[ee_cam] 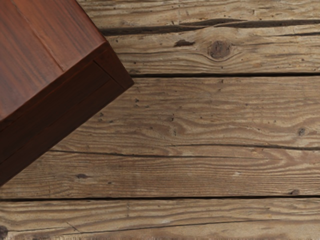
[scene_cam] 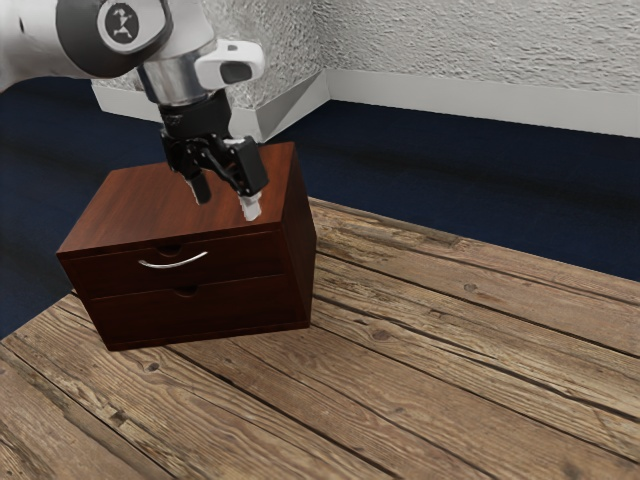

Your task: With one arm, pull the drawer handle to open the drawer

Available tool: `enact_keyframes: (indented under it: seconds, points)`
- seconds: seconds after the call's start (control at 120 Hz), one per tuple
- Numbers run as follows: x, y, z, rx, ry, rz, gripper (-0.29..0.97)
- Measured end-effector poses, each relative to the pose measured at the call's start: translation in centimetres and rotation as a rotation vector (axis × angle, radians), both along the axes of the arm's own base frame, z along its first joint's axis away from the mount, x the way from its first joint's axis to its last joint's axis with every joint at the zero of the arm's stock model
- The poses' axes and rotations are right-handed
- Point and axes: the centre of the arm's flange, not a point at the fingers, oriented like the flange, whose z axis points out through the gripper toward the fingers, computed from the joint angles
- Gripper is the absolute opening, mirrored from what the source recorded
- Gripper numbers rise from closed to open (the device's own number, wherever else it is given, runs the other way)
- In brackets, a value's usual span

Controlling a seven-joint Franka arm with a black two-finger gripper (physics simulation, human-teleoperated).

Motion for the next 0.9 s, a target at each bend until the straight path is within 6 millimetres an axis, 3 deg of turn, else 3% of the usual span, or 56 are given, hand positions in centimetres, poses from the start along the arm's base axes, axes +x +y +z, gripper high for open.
enact_keyframes:
  seconds: [0.083,0.208,0.308,0.458,0.583,0.717,0.817,0.9]
  points:
    - [0.1,0.4,-1.5,0.003,0.029,-0.015,0.68]
    - [0.0,3.4,-2.5,0.031,0.049,-0.01,0.68]
    - [0.3,2.9,-2.9,0.034,0.04,-0.108,0.68]
    - [-0.7,3.4,-1.5,0.055,0.008,-0.24,0.68]
    - [-2.6,5.6,-0.8,0.098,0.013,-0.287,0.68]
    - [-5.2,7.3,-5.9,0.11,0.099,-0.326,0.68]
    - [-5.1,6.2,-8.3,0.109,0.1,-0.42,0.68]
    - [-4.9,5.7,-9.2,0.093,0.069,-0.491,0.68]
